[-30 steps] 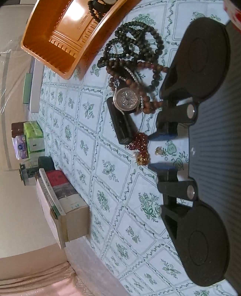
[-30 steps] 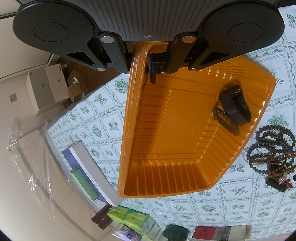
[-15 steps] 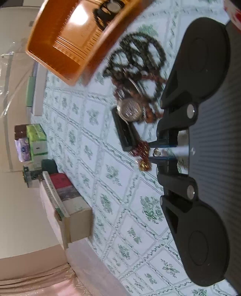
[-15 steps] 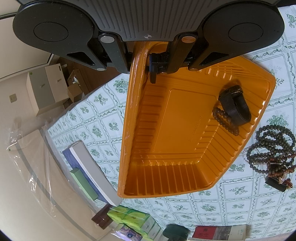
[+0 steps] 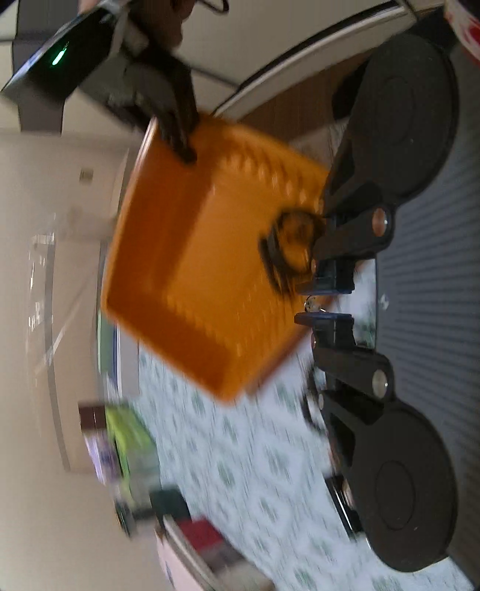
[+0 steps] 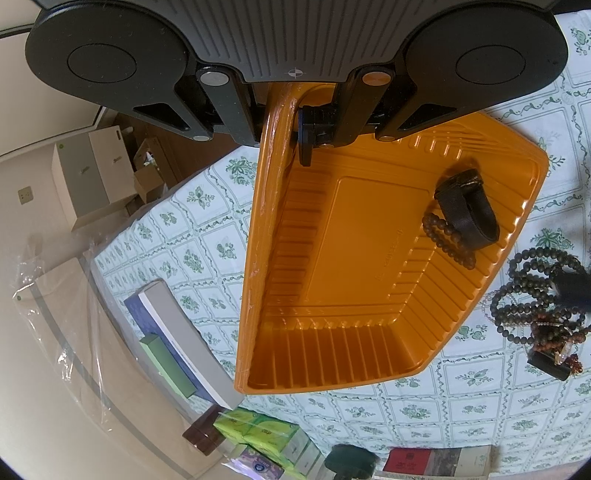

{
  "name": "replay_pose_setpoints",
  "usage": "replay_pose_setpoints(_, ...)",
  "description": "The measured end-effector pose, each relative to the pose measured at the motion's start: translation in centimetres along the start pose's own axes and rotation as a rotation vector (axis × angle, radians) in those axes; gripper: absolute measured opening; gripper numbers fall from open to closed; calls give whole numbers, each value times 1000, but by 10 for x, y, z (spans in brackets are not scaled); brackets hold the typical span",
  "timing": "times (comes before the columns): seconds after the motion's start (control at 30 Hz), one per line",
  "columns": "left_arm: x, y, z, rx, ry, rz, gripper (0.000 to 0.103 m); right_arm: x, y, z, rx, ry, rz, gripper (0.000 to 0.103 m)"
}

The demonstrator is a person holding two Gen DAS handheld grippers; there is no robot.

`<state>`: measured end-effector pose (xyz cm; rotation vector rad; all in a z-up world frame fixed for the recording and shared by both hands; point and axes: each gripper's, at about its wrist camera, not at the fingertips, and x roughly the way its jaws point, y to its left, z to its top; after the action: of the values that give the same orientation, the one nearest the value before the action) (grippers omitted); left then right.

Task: Organize jewelry

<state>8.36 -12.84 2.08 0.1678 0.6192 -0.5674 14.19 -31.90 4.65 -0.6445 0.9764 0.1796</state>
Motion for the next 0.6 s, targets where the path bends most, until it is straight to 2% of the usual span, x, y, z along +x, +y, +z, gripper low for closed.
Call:
replay_pose_setpoints(0.13,15,-26,3,44,8,-45,8,-1,0,1,1,-2,3,3)
replay_pose_setpoints(0.3,25,-41,2,61,16,-54,9,-2,-1,1,5,-3,6,3)
replay_pose_setpoints(0.33,26,-42,2,62,16,-50,16,-2,-1,1,5,-4,7,3)
replay_pose_setpoints(0.37,27,-41,2,62,16,-45,28,-2,-1,1,6,-5,7,3)
replay_pose_setpoints(0.4,26,-41,1,62,11,-45,31,-2,-1,1,6,-5,7,3)
replay_pose_setpoints(0.6,11,-26,-9,47,7,-6,31,-1,-2,0,7,-6,8,3)
